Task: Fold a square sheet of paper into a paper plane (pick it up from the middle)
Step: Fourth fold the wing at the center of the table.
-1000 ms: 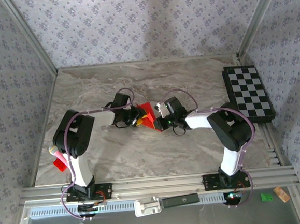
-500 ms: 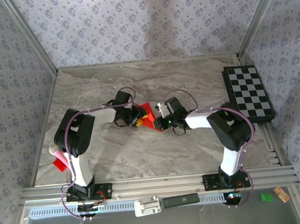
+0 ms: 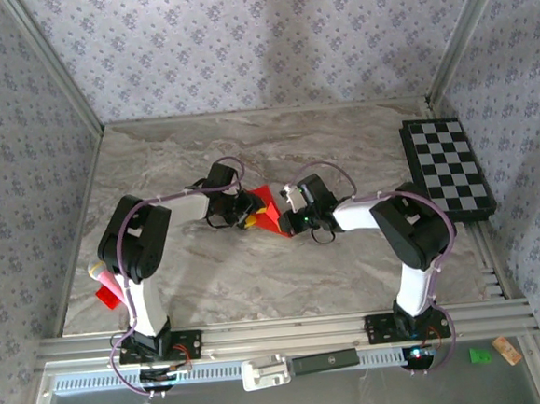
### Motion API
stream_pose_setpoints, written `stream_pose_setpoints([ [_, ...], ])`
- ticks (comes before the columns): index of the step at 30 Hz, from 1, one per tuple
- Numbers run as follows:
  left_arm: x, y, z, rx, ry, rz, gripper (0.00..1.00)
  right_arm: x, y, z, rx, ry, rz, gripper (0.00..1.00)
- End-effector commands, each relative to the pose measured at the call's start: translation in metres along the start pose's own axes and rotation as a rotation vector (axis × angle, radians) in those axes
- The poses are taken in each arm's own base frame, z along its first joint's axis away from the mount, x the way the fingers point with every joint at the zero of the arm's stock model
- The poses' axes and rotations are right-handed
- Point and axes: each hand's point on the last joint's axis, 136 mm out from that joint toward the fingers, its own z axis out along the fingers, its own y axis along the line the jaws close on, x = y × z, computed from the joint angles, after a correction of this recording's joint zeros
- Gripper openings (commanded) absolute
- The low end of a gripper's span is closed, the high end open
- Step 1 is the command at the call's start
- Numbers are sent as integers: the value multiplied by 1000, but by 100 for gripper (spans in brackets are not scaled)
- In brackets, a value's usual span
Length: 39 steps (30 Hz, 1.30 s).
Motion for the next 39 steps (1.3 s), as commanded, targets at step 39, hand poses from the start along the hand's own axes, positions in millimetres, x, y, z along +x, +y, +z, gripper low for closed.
stream_pose_setpoints([
  [39,2,-46,-6,215,-15,205,19,0,-4,1,-169,195,385,4],
])
